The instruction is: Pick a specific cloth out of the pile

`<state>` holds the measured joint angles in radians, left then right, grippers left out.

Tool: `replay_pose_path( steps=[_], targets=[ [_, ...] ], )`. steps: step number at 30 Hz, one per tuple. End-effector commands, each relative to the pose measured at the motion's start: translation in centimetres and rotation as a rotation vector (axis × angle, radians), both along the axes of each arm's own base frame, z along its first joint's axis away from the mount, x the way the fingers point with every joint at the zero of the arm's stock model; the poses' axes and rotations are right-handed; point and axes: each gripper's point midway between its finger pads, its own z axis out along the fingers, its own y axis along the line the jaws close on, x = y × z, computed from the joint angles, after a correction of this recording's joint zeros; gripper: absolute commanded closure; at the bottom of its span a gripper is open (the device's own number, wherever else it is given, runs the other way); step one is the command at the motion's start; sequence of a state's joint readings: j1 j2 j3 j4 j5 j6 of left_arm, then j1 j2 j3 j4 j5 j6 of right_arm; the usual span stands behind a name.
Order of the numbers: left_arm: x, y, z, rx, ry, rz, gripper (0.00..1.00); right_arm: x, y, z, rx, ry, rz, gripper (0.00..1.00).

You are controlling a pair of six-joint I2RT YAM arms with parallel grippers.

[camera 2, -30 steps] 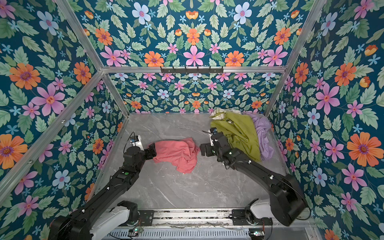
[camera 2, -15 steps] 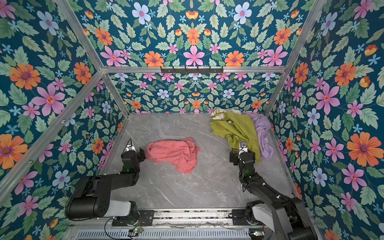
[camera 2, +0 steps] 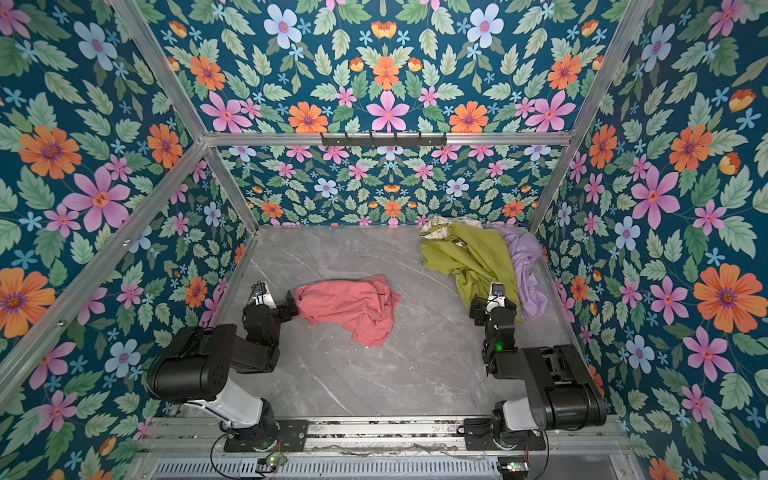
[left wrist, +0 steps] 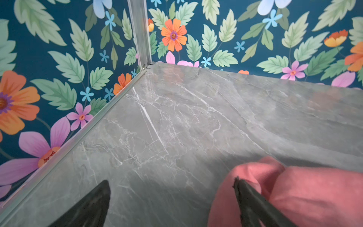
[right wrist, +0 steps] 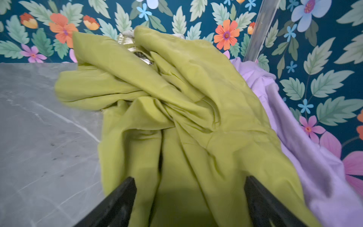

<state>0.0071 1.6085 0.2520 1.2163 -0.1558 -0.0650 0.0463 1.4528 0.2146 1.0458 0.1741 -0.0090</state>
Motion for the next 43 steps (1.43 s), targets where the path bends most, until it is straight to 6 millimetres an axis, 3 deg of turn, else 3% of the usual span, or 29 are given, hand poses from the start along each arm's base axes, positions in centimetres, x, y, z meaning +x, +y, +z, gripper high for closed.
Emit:
replay_pose_path(
  steps=[1, 4, 7, 8, 43],
  targets=[
    [0.5, -0.3, 2.1, 0.008, -0.090, -0.021, 0.00, 1.0, 0.9, 0.5, 0.051, 0.025, 0.059, 0.12],
    [0.6, -0.5, 2.1, 0.011, -0.088, -0.032, 0.00, 1.4, 0.3, 0.4, 0.081, 0.031, 0.051, 0.12],
    [1.5, -2.6, 1.5, 0.033, -0.043, -0.160, 0.00, 1.6, 0.1, 0.3, 0.084, 0.040, 0.034, 0.08],
    [1.5, -2.7, 1.7, 0.033, -0.053, -0.164, 0.00, 1.5, 0.1, 0.2, 0.087, 0.050, 0.035, 0.01],
    [1.6, -2.6, 1.7, 0.031, -0.050, -0.163, 0.00, 1.5, 0.1, 0.2, 0.086, 0.046, 0.036, 0.01]
  ],
)
